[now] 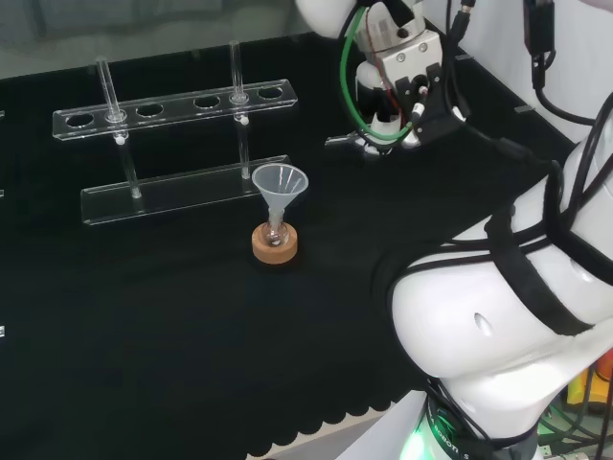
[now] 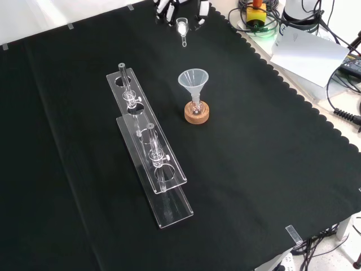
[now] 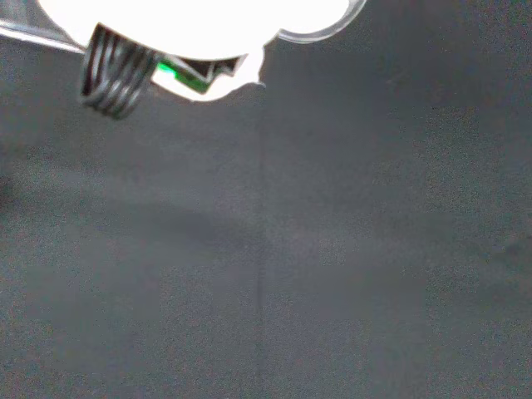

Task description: Pour all the NaCl from the weighing funnel into the round-bottom flask.

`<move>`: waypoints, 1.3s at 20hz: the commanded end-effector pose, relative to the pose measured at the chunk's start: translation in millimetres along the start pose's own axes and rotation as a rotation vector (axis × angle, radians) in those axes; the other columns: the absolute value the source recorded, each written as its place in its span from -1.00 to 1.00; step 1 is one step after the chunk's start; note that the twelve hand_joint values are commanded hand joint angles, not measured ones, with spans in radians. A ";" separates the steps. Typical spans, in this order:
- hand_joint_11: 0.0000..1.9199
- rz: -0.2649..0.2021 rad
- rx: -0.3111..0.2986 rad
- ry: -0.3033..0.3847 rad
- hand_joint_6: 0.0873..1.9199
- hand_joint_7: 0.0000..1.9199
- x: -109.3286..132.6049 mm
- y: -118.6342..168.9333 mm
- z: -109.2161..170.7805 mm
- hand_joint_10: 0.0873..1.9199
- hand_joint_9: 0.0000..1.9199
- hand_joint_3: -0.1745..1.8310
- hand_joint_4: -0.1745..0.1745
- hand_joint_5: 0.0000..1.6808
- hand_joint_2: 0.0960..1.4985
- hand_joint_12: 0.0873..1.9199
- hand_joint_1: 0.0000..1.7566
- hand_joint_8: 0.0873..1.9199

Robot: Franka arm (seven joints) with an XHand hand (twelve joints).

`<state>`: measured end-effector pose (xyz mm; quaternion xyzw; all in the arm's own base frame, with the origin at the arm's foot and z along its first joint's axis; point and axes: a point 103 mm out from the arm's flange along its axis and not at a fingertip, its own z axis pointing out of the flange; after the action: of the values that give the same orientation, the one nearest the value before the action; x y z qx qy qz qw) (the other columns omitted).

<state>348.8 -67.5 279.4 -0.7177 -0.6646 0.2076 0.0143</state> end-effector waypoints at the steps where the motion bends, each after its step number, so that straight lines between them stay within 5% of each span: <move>1: -0.33 -0.019 0.018 -0.042 -0.40 -0.42 14.2 -1.1 -5.3 -0.64 -0.04 -0.08 1.00 0.57 -0.30 0.20 0.30 -0.44; 26: -0.31 -0.078 0.075 -0.226 -0.34 -0.42 52.3 17.6 -11.8 -0.65 -0.03 -0.07 1.00 0.54 -0.29 0.18 0.29 -0.43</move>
<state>368.5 -20.6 271.7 -0.6690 -0.6823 0.2942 -0.0178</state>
